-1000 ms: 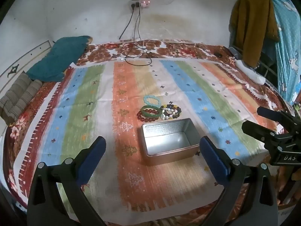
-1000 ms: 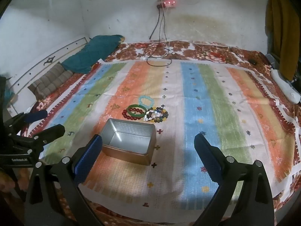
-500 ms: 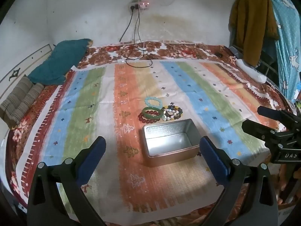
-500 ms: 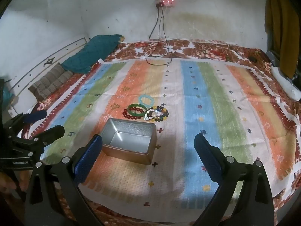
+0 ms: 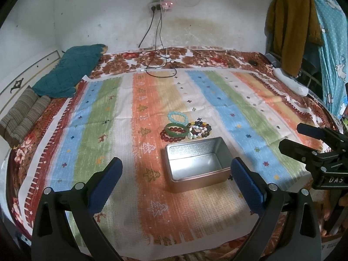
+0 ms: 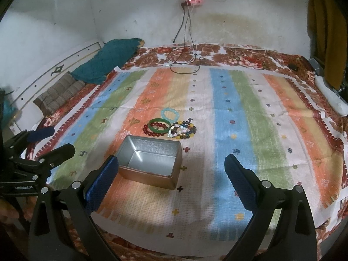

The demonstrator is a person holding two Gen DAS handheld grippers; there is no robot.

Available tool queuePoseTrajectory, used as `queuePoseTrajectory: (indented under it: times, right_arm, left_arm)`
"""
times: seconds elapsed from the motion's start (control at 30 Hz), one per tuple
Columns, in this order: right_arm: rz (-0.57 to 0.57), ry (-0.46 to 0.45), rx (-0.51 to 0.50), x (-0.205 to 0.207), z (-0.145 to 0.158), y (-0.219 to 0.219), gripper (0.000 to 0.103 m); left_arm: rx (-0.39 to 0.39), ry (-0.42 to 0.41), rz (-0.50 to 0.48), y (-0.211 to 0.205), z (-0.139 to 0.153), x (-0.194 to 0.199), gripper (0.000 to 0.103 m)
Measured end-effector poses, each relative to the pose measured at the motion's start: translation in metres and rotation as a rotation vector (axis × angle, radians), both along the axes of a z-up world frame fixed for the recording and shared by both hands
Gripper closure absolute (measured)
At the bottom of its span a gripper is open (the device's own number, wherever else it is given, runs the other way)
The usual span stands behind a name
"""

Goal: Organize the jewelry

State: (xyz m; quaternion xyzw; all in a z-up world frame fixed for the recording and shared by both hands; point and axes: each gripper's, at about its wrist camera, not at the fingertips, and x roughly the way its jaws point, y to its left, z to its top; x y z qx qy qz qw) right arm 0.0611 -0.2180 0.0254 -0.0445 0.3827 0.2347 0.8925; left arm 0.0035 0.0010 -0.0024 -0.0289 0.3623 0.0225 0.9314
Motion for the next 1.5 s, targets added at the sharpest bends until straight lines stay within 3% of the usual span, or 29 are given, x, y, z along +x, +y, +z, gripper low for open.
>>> queuePoseTrajectory:
  times: [1.03,1.37,1.5]
  right_arm:
    - [-0.041,0.017,0.010,0.013,-0.005,-0.001,0.004]
    - [-0.037,0.057,0.014,0.035,-0.009,0.002,0.004]
    - [-0.033,0.072,0.014,0.047,-0.010,0.004,0.004]
  left_arm:
    - [0.019,0.009,0.037,0.004,-0.001,-0.006,0.005]
    - [-0.010,0.045,0.047,0.010,-0.009,0.016,0.005]
    - [-0.058,0.080,0.041,0.014,-0.009,0.038,0.005]
